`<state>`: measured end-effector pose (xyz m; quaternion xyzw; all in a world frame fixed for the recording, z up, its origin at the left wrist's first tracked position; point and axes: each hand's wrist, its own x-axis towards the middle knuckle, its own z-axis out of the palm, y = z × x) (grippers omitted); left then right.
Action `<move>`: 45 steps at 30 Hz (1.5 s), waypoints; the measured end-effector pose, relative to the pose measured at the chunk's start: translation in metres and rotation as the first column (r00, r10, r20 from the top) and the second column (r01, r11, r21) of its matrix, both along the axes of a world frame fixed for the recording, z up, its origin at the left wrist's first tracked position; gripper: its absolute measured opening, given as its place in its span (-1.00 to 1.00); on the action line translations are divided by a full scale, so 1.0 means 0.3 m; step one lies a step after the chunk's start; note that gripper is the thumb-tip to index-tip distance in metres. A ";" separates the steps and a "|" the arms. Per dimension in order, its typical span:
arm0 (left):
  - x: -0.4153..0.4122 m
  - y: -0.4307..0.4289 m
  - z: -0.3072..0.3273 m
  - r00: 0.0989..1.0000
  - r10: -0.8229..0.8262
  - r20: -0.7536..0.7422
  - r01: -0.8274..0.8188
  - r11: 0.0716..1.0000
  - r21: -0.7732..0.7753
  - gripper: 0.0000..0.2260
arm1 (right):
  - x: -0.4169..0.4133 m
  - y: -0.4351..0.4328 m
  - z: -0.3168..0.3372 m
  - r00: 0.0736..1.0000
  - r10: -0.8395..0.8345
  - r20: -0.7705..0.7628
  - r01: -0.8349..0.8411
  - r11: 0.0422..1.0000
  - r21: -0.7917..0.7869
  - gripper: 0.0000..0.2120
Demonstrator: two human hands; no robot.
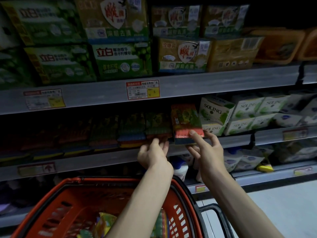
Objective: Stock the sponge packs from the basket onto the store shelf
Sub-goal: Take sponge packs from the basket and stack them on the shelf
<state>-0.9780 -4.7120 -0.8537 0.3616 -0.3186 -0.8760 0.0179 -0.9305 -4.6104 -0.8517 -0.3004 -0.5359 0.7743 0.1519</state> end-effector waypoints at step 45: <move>0.090 0.047 -0.074 0.804 -0.593 0.045 0.336 0.389 -0.858 -0.61 | -0.044 0.028 -0.028 0.972 0.032 0.233 -0.169 0.788 0.592 -0.51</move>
